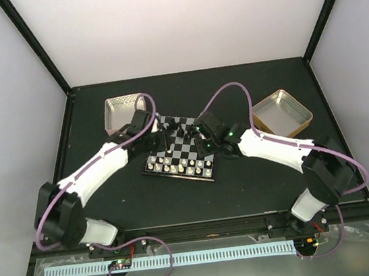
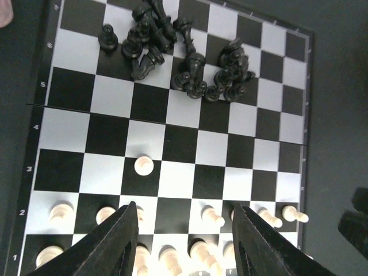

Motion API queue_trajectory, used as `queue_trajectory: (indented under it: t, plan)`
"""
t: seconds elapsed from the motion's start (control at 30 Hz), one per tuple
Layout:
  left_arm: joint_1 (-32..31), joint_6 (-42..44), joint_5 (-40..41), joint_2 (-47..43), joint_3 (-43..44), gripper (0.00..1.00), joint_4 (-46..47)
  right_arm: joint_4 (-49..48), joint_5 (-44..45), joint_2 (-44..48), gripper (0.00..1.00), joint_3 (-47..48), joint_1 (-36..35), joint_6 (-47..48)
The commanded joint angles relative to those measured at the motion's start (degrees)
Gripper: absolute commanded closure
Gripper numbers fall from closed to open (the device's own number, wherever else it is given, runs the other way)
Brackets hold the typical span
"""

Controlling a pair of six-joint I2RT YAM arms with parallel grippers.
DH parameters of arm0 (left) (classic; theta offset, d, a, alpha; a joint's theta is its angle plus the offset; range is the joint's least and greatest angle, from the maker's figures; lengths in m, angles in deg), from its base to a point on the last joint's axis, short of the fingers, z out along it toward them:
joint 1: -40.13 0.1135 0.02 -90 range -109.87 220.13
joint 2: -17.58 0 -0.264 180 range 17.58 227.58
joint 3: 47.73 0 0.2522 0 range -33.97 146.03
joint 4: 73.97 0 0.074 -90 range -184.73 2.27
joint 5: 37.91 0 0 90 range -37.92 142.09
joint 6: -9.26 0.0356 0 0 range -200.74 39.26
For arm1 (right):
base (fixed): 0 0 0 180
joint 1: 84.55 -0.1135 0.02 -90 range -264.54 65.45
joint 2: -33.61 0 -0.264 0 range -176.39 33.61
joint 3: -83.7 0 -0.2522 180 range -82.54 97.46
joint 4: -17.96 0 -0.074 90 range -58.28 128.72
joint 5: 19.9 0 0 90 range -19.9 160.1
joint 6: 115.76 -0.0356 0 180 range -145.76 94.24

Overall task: Set up the chess pieces on the board
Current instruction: Pick up the chess piece from the chessboard.

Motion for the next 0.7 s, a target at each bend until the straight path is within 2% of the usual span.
queue_trajectory:
  t: [0.0, 0.1, 0.27, 0.67]
  plan:
    - [-2.04, 1.13, 3.86, 7.21, 5.96, 0.53, -6.71, -4.25, 0.3, 2.69, 0.74, -3.59, 0.74, -1.32]
    - [-2.75, 0.91, 5.35, 11.46, 7.94, 0.54, -8.34, -4.96, -0.56, 3.36, 0.74, -5.23, 1.29, -1.2]
    - [-2.97, 2.22, 5.38, 17.62, 11.14, 0.69, -9.02, -5.95, -1.47, 3.9, 0.74, -6.69, 1.89, -0.74]
    - [-2.86, 1.94, 6.6, 24.84, 12.77, 0.71, -7.86, -6.08, -2.46, 4.48, 0.76, -7.45, 2.76, -0.44]
